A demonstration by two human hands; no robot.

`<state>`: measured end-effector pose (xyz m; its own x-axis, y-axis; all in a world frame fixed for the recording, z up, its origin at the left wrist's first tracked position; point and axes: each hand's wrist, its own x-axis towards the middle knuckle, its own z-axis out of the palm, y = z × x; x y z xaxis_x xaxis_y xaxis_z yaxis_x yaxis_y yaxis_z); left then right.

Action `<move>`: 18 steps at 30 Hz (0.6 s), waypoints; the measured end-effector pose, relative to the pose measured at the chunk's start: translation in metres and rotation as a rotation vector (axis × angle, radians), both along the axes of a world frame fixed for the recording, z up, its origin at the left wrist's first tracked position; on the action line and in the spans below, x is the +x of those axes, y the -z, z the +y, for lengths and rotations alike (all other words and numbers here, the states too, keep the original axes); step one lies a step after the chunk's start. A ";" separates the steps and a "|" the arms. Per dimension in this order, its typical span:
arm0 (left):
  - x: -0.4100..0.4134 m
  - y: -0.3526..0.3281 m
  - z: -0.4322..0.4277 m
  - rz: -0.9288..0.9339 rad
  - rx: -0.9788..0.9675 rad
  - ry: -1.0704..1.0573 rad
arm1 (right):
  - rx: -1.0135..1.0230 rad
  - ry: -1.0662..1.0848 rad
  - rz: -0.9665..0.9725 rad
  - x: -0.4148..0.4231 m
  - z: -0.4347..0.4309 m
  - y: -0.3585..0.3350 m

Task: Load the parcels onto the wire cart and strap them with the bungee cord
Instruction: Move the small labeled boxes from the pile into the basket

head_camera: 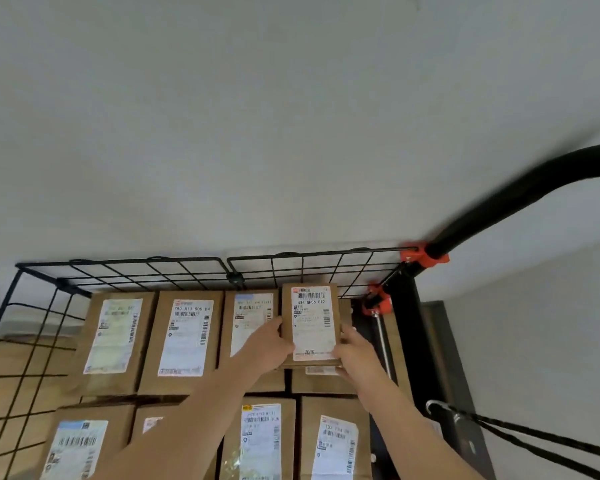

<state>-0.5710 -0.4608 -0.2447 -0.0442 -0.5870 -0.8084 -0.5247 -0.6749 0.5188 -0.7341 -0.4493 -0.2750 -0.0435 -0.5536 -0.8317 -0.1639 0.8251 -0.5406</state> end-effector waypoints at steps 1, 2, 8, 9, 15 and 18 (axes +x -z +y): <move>0.000 0.004 0.001 -0.007 0.016 0.010 | 0.011 -0.022 0.003 0.001 -0.001 0.005; -0.001 0.005 0.002 -0.018 0.025 0.026 | 0.020 -0.037 0.008 0.002 -0.003 0.009; -0.003 0.007 0.004 -0.037 0.041 0.075 | 0.046 -0.099 0.053 0.003 -0.006 0.018; -0.002 0.006 0.004 -0.048 0.039 0.074 | 0.045 -0.105 0.060 0.003 -0.005 0.019; 0.017 -0.010 0.007 -0.128 -0.031 0.094 | -0.004 -0.137 0.144 0.007 -0.002 0.002; 0.031 -0.019 0.014 -0.150 -0.064 0.078 | -0.050 -0.161 0.192 0.009 0.001 -0.012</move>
<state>-0.5398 -0.4469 -0.2260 0.0265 -0.6372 -0.7703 -0.6489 -0.5971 0.4716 -0.7253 -0.4484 -0.2635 -0.1060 -0.6061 -0.7883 -0.3951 0.7531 -0.5260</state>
